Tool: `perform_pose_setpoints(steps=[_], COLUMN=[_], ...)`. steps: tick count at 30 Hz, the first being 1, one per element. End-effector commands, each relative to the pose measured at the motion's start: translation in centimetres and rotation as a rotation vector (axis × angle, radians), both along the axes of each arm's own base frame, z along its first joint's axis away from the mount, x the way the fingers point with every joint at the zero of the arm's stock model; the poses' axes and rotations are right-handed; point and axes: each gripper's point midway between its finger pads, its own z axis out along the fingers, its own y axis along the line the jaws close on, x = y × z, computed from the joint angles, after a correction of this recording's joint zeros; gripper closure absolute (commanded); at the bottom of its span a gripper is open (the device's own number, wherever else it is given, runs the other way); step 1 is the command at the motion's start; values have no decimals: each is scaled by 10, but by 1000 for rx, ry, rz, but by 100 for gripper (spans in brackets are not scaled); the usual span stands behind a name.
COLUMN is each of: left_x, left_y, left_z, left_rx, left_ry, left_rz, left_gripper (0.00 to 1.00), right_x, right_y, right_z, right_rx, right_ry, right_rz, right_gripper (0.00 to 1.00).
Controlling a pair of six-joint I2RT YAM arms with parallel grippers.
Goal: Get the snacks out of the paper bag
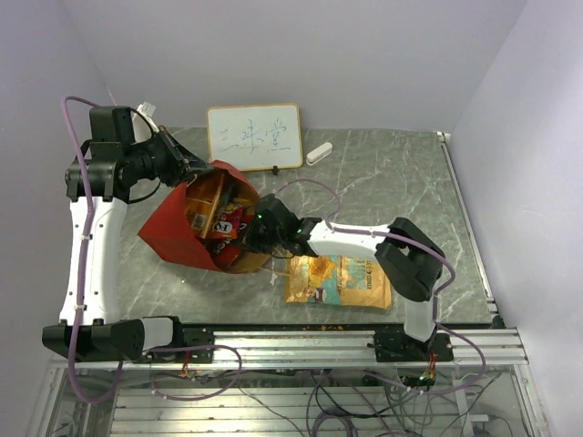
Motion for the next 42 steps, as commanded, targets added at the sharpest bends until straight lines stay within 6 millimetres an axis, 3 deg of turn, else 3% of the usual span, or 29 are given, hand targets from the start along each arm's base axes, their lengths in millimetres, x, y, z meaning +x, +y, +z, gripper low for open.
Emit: perform_pose_setpoints(steps=[1,14,24,33,37,42], left_x=[-5,15,35,50,54,52], left_y=[4,22,35,41,44,45], left_z=[19,27,32,33,31,29], left_rx=[1,23,24,-4,-7,-8], left_ry=[-68,-88,-82,-90,-81,-86], left_rz=[12,97,179,211,217,222], left_gripper=[93,93,93,93,93,93], right_x=[-2,10,9,-6,-22,-40], right_y=[0,-4,0,-30,-54,-101], right_z=[51,127,196,249,281,314], right_rx=[0,18,116,151,121,90], right_ry=[-99,-183,-305,-419,-563,-730], right_rz=[68,128,336,458,538,560], right_gripper=[100,100,100,100,100,100])
